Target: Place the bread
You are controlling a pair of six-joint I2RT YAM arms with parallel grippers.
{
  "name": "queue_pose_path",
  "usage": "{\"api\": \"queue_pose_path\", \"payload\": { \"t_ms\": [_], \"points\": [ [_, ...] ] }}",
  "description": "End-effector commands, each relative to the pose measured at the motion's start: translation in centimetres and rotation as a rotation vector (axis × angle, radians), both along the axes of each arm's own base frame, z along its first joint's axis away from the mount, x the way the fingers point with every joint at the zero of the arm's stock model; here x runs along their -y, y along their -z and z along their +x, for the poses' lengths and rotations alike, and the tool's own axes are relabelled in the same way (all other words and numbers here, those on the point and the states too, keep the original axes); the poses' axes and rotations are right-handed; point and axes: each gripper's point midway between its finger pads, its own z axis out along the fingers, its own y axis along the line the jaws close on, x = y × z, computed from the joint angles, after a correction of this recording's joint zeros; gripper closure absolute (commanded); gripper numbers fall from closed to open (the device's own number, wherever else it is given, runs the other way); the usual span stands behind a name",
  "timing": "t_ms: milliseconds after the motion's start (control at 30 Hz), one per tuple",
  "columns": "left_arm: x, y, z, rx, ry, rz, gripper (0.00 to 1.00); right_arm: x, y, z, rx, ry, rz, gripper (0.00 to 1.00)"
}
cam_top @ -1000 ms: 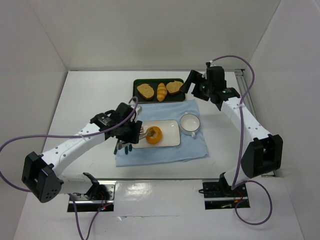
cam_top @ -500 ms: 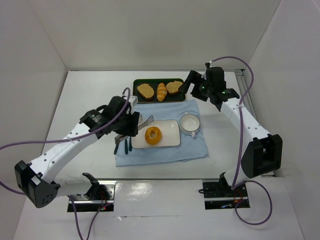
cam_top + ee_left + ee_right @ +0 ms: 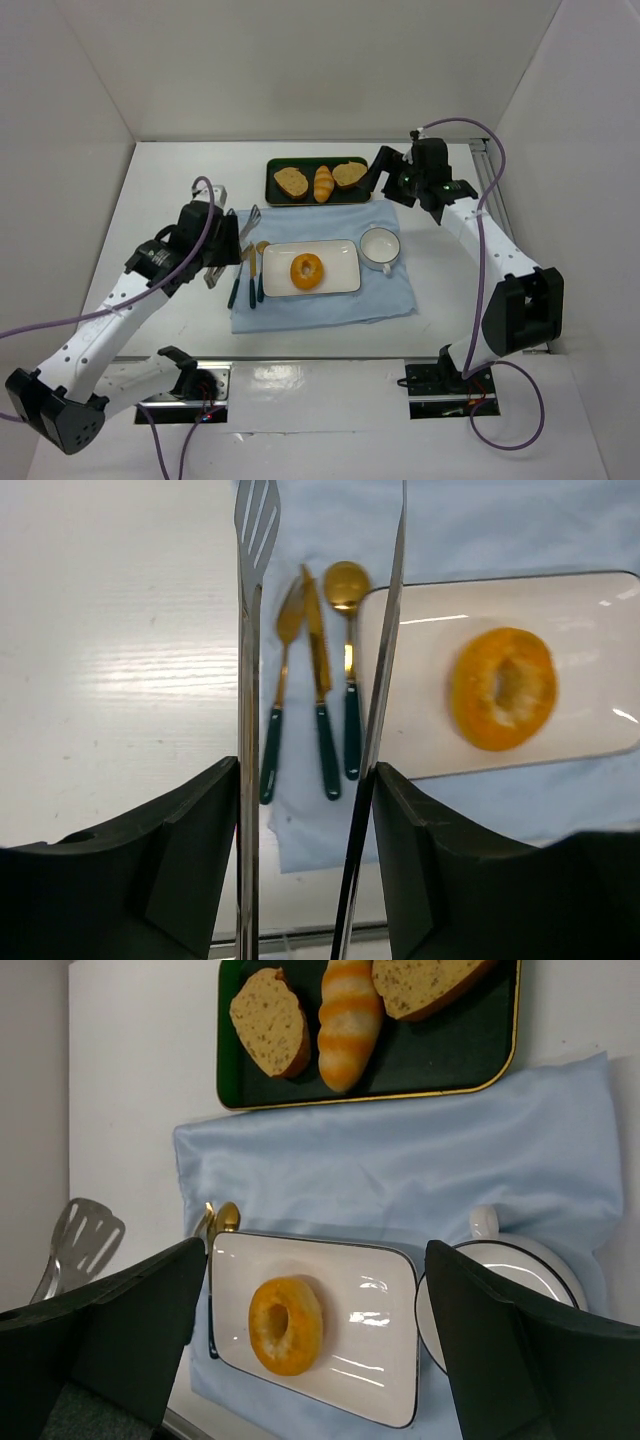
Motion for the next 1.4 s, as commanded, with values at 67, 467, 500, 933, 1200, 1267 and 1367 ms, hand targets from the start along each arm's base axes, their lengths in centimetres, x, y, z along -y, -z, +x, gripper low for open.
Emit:
{"api": "queue_pose_path", "payload": {
  "t_ms": [67,467,500,933,1200,1267,1367],
  "points": [
    [-4.5,2.1,2.0,0.033,-0.198,0.016,0.34,0.1,-1.2,-0.2,0.048,-0.024,0.007,0.03],
    [-10.3,6.6,6.2,-0.039,-0.340,0.030,0.34,0.4,-1.4,-0.3,0.044,-0.028,0.002,0.03],
    [-10.6,6.5,6.8,-0.037,-0.348,0.013,0.34,0.4,-1.4,-0.3,0.044,-0.028,0.002,0.03],
    [-11.7,11.0,9.7,-0.202,-0.354,-0.001,0.35,0.6,-2.2,-0.5,0.057,-0.022,0.017,0.03],
    [-11.7,15.8,9.4,-0.331,-0.371,0.000,0.36,0.8,-2.5,-0.2,0.064,-0.019,0.050,0.03],
    [-11.7,17.4,9.1,-0.380,-0.379,0.003,0.36,0.8,-3.0,0.0,0.074,-0.019,0.052,0.03],
    [-12.1,18.6,9.0,-0.414,-0.392,0.029,0.36,1.2,-2.8,-0.1,0.064,-0.010,0.050,0.03]
  ]
}}
